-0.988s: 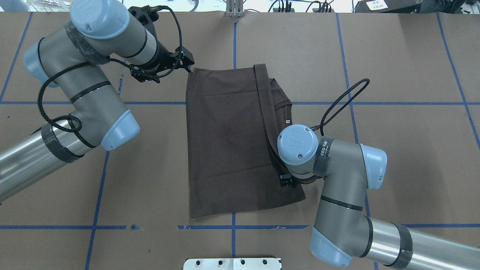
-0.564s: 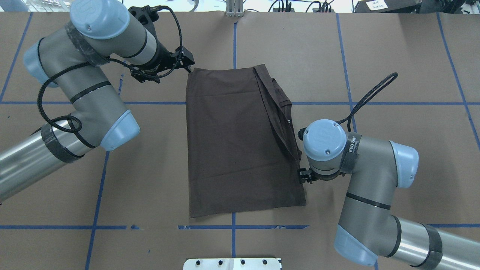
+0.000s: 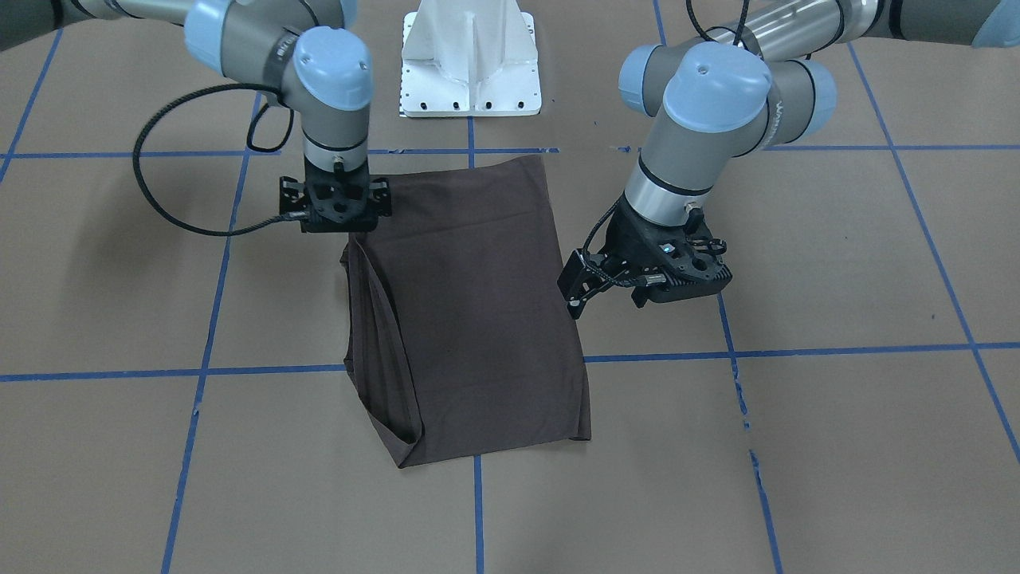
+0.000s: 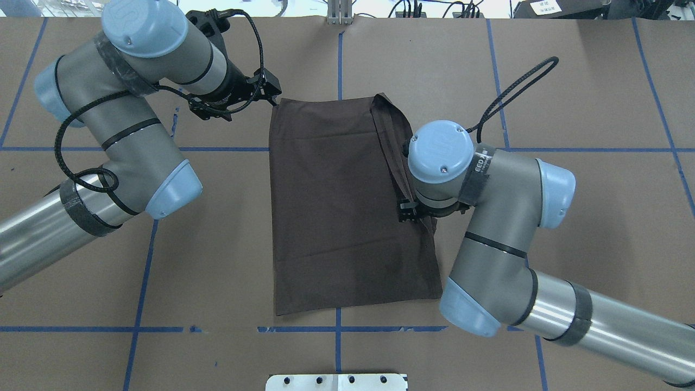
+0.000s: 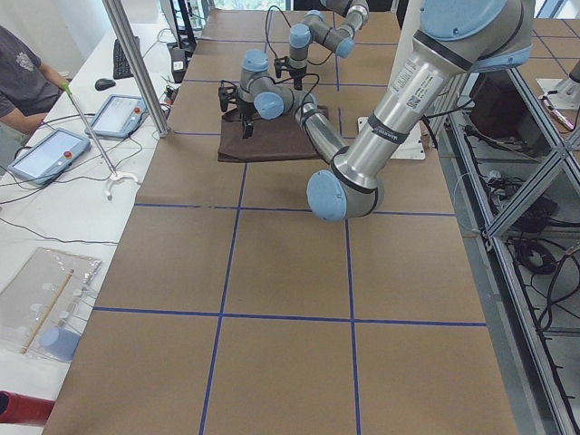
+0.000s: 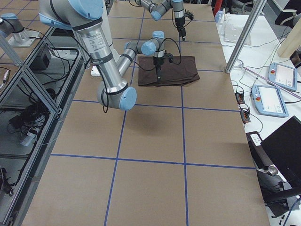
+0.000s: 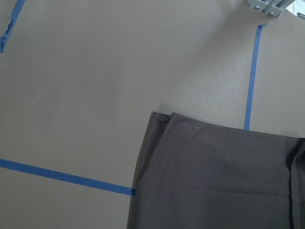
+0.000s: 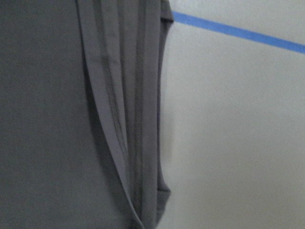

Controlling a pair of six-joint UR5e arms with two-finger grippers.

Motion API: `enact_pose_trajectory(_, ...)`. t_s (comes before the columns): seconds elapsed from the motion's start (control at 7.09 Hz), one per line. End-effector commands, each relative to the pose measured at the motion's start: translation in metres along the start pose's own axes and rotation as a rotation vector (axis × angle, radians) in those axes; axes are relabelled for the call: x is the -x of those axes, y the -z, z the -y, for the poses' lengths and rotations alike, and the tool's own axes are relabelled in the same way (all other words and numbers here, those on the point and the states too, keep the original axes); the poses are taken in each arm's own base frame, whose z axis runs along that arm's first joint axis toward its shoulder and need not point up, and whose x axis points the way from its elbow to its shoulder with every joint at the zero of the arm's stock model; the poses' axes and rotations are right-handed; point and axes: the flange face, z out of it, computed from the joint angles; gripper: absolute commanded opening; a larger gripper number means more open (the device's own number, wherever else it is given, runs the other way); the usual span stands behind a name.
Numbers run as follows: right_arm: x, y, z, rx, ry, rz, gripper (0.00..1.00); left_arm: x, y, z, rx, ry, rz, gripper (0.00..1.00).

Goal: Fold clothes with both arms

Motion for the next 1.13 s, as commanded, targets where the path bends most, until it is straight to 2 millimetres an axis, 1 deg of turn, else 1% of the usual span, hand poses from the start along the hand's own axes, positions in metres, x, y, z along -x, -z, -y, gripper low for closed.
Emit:
enact_pose_trajectory(0.0,0.031,-0.012,0.064,-0.034,-0.025,0.012,1.0,0.001,0.001,0.0,0.003,-0.006,-0.002,1.0)
enact_pose_trajectory(0.14,0.032,-0.035,0.072,-0.025,-0.008,-0.004,1.0,-0.001,0.004,-0.001,0.001,-0.009,-0.007,1.0)
enact_pose_trajectory(0.28,0.03,-0.044,0.073,-0.016,-0.01,-0.016,1.0,0.0,0.004,-0.001,0.001,-0.009,-0.007,1.0)
enact_pose_trajectory(0.42,0.025,-0.059,0.074,0.004,-0.011,-0.039,1.0,0.0,0.003,-0.001,0.001,-0.009,-0.007,1.0)
enact_pose_trajectory(0.56,0.022,-0.066,0.074,0.024,-0.009,-0.042,1.0,-0.002,0.008,-0.003,-0.002,-0.014,-0.021,1.0)
enact_pose_trajectory(0.99,0.012,-0.065,0.079,0.061,-0.007,-0.026,1.0,-0.001,0.008,-0.003,-0.002,-0.015,-0.022,1.0)
